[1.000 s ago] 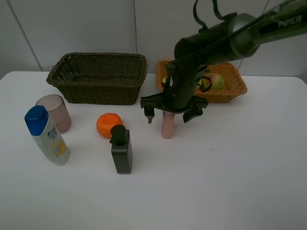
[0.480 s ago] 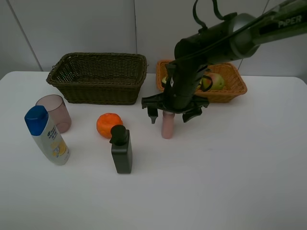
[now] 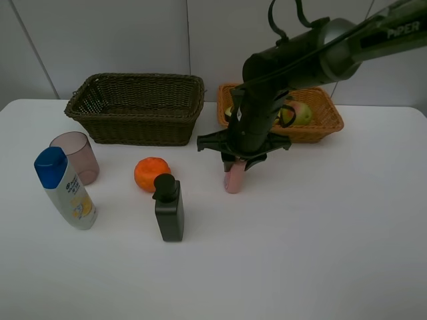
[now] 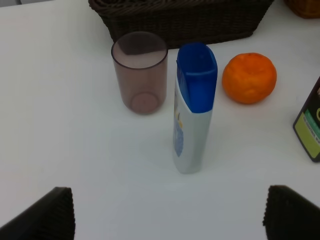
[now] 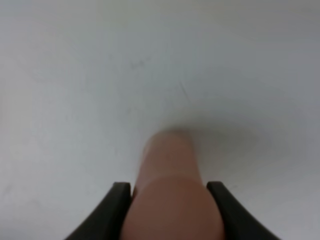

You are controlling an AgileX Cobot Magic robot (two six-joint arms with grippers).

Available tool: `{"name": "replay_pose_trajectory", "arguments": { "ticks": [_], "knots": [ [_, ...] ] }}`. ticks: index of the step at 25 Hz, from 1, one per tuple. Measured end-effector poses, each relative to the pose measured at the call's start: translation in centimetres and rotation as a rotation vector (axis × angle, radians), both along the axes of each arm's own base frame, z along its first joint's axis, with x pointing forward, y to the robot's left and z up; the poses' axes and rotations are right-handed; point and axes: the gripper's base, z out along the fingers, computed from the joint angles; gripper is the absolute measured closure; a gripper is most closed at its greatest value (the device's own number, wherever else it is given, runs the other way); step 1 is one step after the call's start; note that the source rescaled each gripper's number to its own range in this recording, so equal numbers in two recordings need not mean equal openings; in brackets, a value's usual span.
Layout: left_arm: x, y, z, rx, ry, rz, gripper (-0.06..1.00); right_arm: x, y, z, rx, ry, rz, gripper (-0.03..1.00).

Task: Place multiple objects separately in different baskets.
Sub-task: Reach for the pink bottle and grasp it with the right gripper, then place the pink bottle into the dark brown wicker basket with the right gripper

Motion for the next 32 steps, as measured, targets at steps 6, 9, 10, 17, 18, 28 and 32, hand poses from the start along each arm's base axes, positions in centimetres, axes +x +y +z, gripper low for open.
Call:
{"name": "replay_pose_trajectory", "arguments": {
  "ticks": [6, 9, 10, 17, 18, 28, 32],
  "knots": [
    [0.0, 0.0, 0.0, 0.000, 0.000, 0.000, -0.05, 0.0, 0.0, 0.0, 0.001, 0.001, -0.005, 0.96],
    [0.0, 0.0, 0.0, 0.000, 0.000, 0.000, -0.05, 0.0, 0.0, 0.0, -0.001, 0.003, -0.005, 0.96],
    [0.0, 0.0, 0.0, 0.000, 0.000, 0.000, -0.05, 0.0, 0.0, 0.0, -0.001, 0.003, -0.005, 0.96],
    [0.0, 0.0, 0.0, 0.000, 0.000, 0.000, -0.05, -0.1, -0.1, 0.0, -0.010, 0.013, -0.007, 0.96],
    [0.0, 0.0, 0.0, 0.000, 0.000, 0.000, -0.05, -0.1, -0.1, 0.0, -0.010, 0.014, -0.007, 0.96],
    [0.0, 0.0, 0.0, 0.000, 0.000, 0.000, -0.05, -0.8, -0.4, 1.8, -0.017, 0.035, 0.036, 0.96],
    [0.0, 0.0, 0.0, 0.000, 0.000, 0.000, -0.05, -1.3, -0.4, 3.1, 0.007, 0.037, 0.081, 0.96]
  ]
}}
